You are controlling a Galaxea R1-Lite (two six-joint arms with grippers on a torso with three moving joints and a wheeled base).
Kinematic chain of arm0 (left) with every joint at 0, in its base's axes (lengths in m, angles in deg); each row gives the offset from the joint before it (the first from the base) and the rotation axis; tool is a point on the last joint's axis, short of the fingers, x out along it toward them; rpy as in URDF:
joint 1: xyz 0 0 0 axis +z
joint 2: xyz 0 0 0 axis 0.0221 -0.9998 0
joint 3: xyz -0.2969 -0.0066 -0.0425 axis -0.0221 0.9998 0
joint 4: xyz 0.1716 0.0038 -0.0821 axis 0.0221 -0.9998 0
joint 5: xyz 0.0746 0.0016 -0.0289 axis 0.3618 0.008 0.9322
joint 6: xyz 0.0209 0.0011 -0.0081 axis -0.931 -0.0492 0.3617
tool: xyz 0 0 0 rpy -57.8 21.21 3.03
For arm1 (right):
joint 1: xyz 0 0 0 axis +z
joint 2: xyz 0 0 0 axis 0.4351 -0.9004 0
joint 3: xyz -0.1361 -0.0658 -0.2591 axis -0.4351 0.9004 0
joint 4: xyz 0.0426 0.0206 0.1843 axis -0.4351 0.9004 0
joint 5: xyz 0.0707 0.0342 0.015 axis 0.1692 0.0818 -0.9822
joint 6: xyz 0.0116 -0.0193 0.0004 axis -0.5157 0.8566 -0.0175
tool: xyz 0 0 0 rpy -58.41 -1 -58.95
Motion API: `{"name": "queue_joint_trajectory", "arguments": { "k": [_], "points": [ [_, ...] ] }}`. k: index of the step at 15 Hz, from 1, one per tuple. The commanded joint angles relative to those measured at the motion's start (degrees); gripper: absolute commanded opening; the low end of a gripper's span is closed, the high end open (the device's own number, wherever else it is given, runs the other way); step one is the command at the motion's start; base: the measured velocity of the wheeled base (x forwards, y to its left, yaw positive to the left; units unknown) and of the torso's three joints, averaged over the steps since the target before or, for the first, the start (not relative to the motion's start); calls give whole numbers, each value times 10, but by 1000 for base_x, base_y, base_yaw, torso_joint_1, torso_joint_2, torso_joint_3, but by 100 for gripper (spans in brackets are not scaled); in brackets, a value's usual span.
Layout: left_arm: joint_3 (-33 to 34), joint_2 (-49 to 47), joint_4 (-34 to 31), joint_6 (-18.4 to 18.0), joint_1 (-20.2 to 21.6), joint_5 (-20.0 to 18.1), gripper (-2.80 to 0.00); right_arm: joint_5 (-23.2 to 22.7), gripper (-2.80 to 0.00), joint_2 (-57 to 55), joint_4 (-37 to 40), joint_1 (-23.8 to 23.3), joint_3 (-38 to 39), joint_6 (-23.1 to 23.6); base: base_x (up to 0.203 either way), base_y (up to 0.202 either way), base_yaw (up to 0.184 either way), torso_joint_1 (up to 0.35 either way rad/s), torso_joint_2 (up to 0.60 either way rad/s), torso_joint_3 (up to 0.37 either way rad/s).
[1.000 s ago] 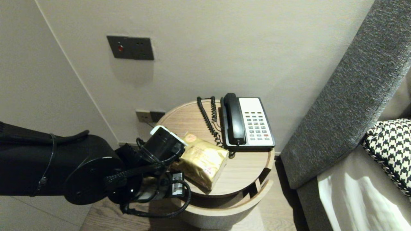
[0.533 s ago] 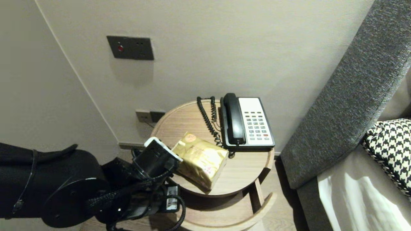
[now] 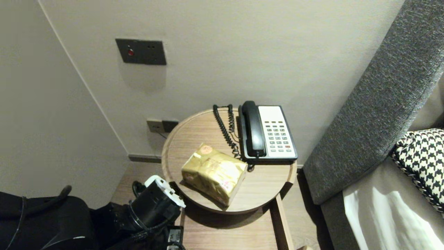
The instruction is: Open the nightstand drawer
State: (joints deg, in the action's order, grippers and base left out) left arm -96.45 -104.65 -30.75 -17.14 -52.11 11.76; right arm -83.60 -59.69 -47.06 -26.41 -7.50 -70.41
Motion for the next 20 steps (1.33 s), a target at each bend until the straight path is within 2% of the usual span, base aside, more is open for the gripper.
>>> {"name": "queue_joint_trajectory", "arguments": {
  "k": [1, 8, 14, 20],
  "points": [
    [13, 3, 9, 4, -1, -2, -280, 0, -280, 0, -1, 0, 23, 0, 0, 0, 0, 0, 0, 0],
    [58, 41, 32, 4, -26, -39, -280, 0, -280, 0, -1, 0, 23, 0, 0, 0, 0, 0, 0, 0],
    [91, 61, 32, 7, -71, -46, -280, 0, -280, 0, -1, 0, 23, 0, 0, 0, 0, 0, 0, 0],
    [95, 77, 61, 5, -70, -38, -280, 0, -280, 0, -1, 0, 23, 0, 0, 0, 0, 0, 0, 0]
  ]
}}
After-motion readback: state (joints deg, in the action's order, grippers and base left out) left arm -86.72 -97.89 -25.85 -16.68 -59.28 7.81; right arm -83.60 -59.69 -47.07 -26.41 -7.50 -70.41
